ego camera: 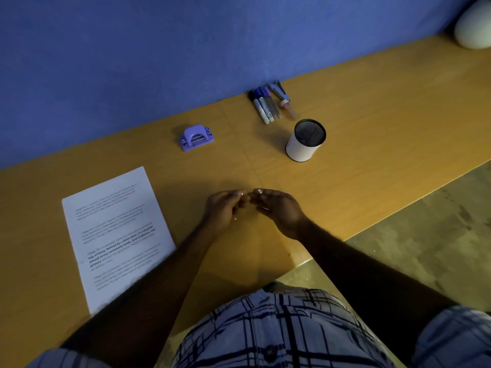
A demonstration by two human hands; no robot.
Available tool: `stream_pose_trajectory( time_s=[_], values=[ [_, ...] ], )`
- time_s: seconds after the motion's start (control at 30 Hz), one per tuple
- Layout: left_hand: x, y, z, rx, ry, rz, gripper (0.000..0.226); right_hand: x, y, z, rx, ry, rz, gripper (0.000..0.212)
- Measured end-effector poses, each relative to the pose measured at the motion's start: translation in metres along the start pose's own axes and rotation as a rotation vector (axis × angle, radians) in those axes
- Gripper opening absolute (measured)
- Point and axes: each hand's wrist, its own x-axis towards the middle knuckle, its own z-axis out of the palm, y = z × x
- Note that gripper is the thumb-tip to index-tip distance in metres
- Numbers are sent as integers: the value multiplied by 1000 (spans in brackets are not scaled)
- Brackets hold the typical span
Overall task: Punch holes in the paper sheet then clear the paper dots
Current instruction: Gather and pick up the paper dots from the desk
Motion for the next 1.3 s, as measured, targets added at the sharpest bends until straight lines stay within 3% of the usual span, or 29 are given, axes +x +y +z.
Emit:
stream_pose_trajectory(
  time_s=[0.23,0.5,0.63,0.93,1.17,1.3],
  values=[
    [21,57,52,-88,-104,42,22,2,-45,-37,34,80,-122,31],
    [74,107,120,205,-125,231,22,8,-127,-96,-198,260,-279,24],
    [103,132,147,501,-78,391,24,31,-152,-115,-479,405,-332,23],
    [138,150,166,986,-51,533,21,62,-188,-123,-1316,323,-377,23],
    [148,150,160,1023,-57,569,22,71,-198,-125,-1626,372,-367,26],
    [145,153,158,1035,-134,565,24,70,-198,-126,-1645,317,-394,23]
  ],
)
